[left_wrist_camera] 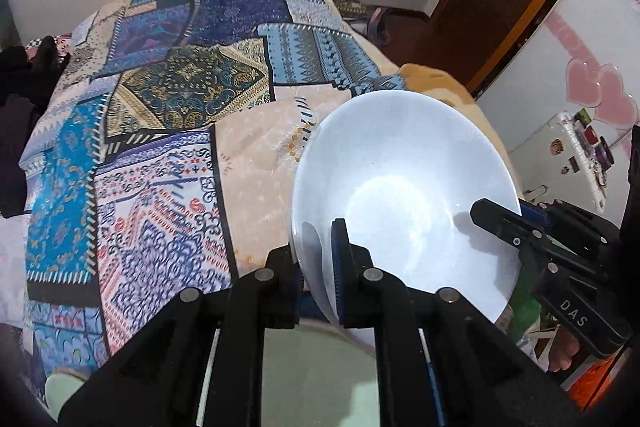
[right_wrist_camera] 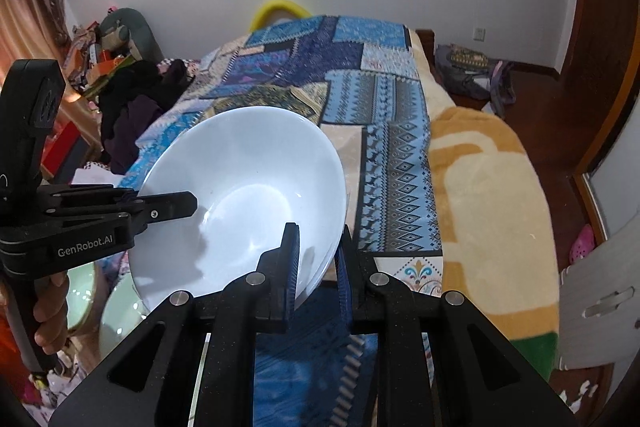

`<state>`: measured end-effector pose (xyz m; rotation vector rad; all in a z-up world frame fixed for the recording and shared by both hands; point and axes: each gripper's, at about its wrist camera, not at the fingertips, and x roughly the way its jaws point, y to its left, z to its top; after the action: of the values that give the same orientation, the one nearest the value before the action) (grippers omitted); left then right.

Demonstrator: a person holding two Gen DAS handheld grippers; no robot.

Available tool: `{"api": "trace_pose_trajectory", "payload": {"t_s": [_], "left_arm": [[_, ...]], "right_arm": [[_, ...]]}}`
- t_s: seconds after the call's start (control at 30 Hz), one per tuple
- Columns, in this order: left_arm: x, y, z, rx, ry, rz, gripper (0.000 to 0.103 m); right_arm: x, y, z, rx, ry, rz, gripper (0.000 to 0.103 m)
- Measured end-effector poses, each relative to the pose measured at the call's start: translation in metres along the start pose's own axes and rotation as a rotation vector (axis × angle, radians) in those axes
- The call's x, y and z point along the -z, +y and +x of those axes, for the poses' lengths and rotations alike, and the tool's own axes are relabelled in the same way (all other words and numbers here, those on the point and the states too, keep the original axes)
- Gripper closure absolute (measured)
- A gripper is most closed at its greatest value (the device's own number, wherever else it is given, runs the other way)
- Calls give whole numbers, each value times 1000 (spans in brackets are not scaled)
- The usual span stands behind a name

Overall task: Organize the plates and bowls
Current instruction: 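Lift the white bowl and carry it toward the nested bowls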

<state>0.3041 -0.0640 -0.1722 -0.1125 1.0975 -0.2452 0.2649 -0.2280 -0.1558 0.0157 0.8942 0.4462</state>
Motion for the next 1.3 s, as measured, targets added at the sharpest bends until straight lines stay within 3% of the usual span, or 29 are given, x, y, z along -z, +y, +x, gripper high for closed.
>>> {"api": "trace_pose_trajectory", "payload": {"t_s": [0.6, 0.93, 1.3], "left_arm": [[69, 27, -106, -37, -112, -45, 92], [121, 70, -152, -109, -166, -124, 92], [172, 129, -178, -159, -175, -241, 92]], "right_arm": [[22, 78, -38, -65, -74, -73, 87], [39, 136, -32, -158, -62, -138, 87], [51, 197, -15, -236, -30, -205, 87]]}}
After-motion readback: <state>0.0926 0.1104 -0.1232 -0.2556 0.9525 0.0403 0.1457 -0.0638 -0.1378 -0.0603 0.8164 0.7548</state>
